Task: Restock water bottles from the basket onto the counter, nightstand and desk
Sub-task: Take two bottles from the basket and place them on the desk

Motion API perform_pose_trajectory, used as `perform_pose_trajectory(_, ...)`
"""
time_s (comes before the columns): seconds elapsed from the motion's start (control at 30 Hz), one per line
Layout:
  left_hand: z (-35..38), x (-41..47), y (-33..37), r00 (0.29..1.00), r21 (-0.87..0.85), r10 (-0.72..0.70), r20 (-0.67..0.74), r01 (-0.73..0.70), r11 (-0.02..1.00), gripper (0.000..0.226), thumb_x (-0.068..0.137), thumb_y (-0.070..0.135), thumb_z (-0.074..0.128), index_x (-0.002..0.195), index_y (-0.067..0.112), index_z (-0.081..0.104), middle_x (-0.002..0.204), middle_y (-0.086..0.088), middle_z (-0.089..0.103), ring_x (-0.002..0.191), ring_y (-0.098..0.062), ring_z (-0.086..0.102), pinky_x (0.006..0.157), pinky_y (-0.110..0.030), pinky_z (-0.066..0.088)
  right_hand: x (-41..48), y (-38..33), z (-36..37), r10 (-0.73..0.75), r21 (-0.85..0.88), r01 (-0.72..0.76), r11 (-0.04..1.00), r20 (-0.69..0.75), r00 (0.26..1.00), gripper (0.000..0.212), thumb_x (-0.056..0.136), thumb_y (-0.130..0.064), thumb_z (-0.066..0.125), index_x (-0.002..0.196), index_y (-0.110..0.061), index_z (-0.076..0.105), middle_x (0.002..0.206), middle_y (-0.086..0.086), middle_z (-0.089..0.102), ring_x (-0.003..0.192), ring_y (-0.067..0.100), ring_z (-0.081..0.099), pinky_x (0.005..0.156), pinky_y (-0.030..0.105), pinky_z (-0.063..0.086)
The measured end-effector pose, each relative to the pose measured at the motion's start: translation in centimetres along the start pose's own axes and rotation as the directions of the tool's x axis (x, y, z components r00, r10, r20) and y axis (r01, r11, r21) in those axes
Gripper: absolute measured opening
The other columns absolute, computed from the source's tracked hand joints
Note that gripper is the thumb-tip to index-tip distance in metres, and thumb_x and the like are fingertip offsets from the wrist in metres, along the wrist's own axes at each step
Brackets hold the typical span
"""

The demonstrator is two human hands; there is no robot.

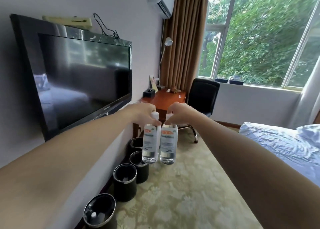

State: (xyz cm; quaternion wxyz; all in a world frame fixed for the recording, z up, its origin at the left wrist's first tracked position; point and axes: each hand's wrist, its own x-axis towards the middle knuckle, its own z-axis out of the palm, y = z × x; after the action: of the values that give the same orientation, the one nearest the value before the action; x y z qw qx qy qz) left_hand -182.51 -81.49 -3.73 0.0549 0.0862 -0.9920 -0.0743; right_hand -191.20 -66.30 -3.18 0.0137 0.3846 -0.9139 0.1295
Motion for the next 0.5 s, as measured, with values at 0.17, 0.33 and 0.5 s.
perform_pose_trajectory(0.17, -1.4, 6.5, -2.6, 0.997, 0.078, 0.076, -0.011, -0.075, 0.994, 0.049, 0.076, 0.069, 0.062, 0.098, 0.027, 0.053, 0.09, 0.011, 0.058, 0.081, -0.011, 0.055, 0.063, -0.032, 0.038, 6.4, 0.9, -0.8, 0.06, 0.001, -0.06, 0.998, -0.016, 0.998, 0.05, 0.079, -0.035, 0.077, 0.123, -0.017, 0.061, 0.109, 0.003, 0.064, 0.097, 0.021, 0.061, 0.084, 0.035, 0.054)
perform_pose_trajectory(0.33, -1.6, 12.5, -4.8, 0.99, 0.092, 0.134, -0.039, -0.13, 0.987, 0.048, 0.075, 0.07, 0.063, 0.1, 0.029, 0.054, 0.09, 0.013, 0.058, 0.082, -0.011, 0.055, 0.058, -0.03, 0.035, 11.1, 2.7, -0.4, 0.122, 0.07, -0.117, 0.991, -0.062, 0.991, 0.044, 0.078, -0.036, 0.076, 0.116, -0.018, 0.064, 0.109, 0.003, 0.064, 0.097, 0.021, 0.062, 0.086, 0.039, 0.055)
perform_pose_trajectory(0.5, -0.2, 18.3, -5.5, 0.985, 0.098, 0.16, -0.063, -0.154, 0.983, 0.044, 0.075, 0.07, 0.062, 0.095, 0.032, 0.052, 0.089, 0.011, 0.06, 0.084, -0.015, 0.057, 0.062, -0.032, 0.039, 15.2, 5.6, 0.2, 0.16, 0.074, -0.153, 0.985, -0.089, 0.983, 0.05, 0.077, -0.038, 0.076, 0.122, -0.02, 0.06, 0.112, 0.003, 0.062, 0.098, 0.022, 0.062, 0.087, 0.04, 0.055)
